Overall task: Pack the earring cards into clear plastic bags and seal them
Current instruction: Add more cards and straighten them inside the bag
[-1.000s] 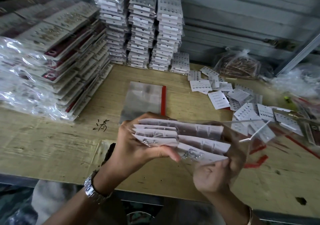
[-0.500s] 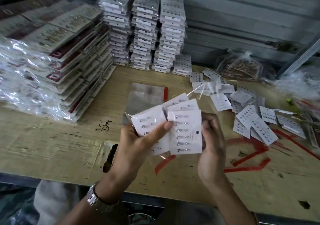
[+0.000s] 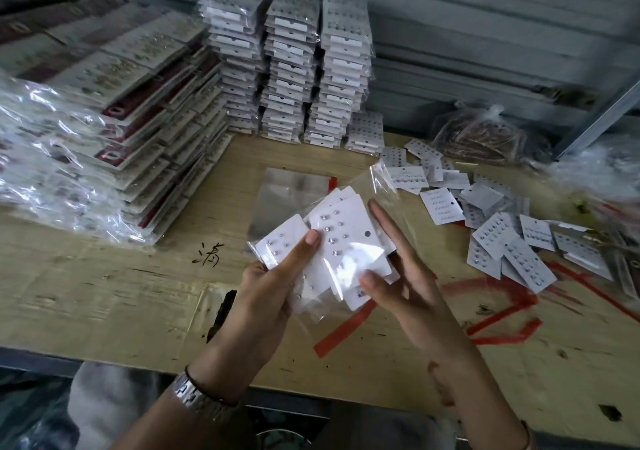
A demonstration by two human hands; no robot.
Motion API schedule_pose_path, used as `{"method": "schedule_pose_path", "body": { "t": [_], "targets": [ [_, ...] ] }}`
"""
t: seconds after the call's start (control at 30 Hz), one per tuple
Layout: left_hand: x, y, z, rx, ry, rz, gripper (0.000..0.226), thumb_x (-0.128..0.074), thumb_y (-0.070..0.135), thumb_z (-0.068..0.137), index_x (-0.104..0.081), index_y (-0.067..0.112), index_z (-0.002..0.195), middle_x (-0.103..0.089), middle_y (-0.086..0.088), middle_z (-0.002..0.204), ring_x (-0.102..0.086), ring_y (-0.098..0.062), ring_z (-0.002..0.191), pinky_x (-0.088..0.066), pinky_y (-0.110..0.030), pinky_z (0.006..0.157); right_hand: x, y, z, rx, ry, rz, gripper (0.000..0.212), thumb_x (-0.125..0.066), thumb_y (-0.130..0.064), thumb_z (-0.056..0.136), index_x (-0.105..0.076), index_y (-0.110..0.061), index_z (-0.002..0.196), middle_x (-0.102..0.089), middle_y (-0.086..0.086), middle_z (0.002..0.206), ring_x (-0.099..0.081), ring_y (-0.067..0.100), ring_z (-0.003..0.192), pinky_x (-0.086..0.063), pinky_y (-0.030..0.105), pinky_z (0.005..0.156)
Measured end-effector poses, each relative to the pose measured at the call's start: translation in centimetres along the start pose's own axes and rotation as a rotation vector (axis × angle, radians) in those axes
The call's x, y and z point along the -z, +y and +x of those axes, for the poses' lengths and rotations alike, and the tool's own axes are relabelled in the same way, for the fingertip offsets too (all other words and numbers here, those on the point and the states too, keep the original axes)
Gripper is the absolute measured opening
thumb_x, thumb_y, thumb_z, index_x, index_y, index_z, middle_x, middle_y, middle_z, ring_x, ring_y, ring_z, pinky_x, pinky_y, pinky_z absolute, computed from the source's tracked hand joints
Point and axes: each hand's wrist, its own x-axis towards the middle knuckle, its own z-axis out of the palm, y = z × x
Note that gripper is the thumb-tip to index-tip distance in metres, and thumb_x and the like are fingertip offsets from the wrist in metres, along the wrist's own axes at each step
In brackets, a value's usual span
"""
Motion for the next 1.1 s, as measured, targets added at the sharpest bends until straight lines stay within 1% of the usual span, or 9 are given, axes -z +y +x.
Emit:
{"method": "schedule_pose_path", "body": {
  "t": [0.07,0.17,0.27,0.4,0.53,0.7,0.87,1.03,1.1],
  "targets": [
    [0.1,0.0,-0.1,0.004,-0.030,0.010,0.029,-0.067,0.031,0.095,-0.072,0.014,0.118,-0.070,-0.017,0.122,-0.069,-0.036,0.108,-0.062,-0.042,0.076,0.0,-0.1,0.4,-0.019,0.006,0.004,0.069,-0.063,-0.048,0.091,-0.027,-0.045,0.150,-0.030,-0.016,0.158,-0.030,0.018,0.147,-0.034,0.058,0.112],
    [0.2,-0.1,-0.2,-0.016,-0.035,0.052,0.028,-0.067,0.031,0.094,-0.072,0.015,0.117,-0.070,-0.018,0.121,-0.069,-0.036,0.107,-0.061,-0.046,0.080,-0.3,-0.2,0.5,0.019,0.061,-0.012,0.070,-0.065,-0.049,0.089,-0.031,-0.043,0.149,-0.041,-0.014,0.152,-0.045,0.018,0.137,-0.050,0.042,0.102],
    [0.1,0.0,-0.2,-0.012,-0.041,0.055,0.027,-0.066,0.029,0.095,-0.072,0.015,0.117,-0.070,-0.017,0.121,-0.070,-0.036,0.106,-0.062,-0.043,0.076,-0.3,-0.2,0.6,0.016,0.072,-0.019,0.070,-0.067,-0.042,0.089,-0.032,-0.041,0.150,-0.044,-0.013,0.150,-0.050,0.014,0.133,-0.054,0.033,0.095],
    [-0.1,0.2,-0.1,0.059,-0.004,-0.011,0.029,-0.070,0.030,0.091,-0.074,0.014,0.115,-0.071,-0.017,0.120,-0.071,-0.033,0.104,-0.062,-0.037,0.072,-0.2,-0.2,0.3,-0.050,0.003,0.056,0.081,-0.073,-0.039,0.085,-0.026,-0.041,0.152,-0.042,-0.020,0.150,-0.048,0.006,0.134,-0.053,0.026,0.094],
    [-0.3,0.6,0.2,0.104,0.025,-0.065,0.032,-0.074,0.032,0.085,-0.076,0.012,0.110,-0.073,-0.015,0.115,-0.074,-0.027,0.096,-0.061,-0.031,0.067,0.7,0.2,-0.2,-0.121,-0.126,0.078,0.098,-0.079,-0.039,0.079,-0.015,-0.047,0.152,-0.031,-0.013,0.158,-0.029,0.011,0.146,-0.033,0.045,0.117],
    [0.0,0.9,0.3,0.145,0.010,-0.070,0.029,-0.076,0.034,0.084,-0.078,0.015,0.107,-0.073,-0.014,0.115,-0.075,-0.024,0.093,-0.061,-0.031,0.067,0.6,0.0,0.0,-0.169,-0.083,0.037,0.086,-0.076,-0.054,0.076,-0.027,-0.051,0.146,-0.047,-0.025,0.144,-0.042,-0.003,0.135,-0.038,0.008,0.101],
    [0.0,1.0,0.0,0.092,-0.027,-0.011,0.030,-0.072,0.033,0.089,-0.075,0.017,0.115,-0.071,-0.012,0.121,-0.071,-0.026,0.105,-0.060,-0.033,0.075,0.1,-0.2,0.6,-0.073,-0.021,-0.043,0.086,-0.079,-0.040,0.077,-0.027,-0.057,0.143,-0.051,-0.026,0.138,-0.046,-0.003,0.131,-0.044,0.016,0.100],
    [-0.1,1.3,0.0,0.146,-0.004,-0.041,0.026,-0.072,0.033,0.086,-0.079,0.017,0.104,-0.073,-0.014,0.116,-0.074,-0.025,0.096,-0.063,-0.037,0.076,0.1,-0.5,0.4,-0.080,-0.032,0.025,0.080,-0.074,-0.042,0.082,-0.031,-0.040,0.150,-0.054,-0.012,0.141,-0.048,0.006,0.132,-0.045,0.021,0.103],
    [-0.1,1.4,0.0,0.172,0.001,-0.084,0.023,-0.072,0.032,0.084,-0.081,0.017,0.099,-0.074,-0.014,0.114,-0.075,-0.026,0.095,-0.063,-0.036,0.074,0.1,-0.5,0.3,-0.081,-0.050,-0.010,0.076,-0.066,-0.038,0.090,-0.025,-0.032,0.153,-0.057,-0.017,0.135,-0.050,0.001,0.128,-0.043,0.026,0.107]
  ]
}}
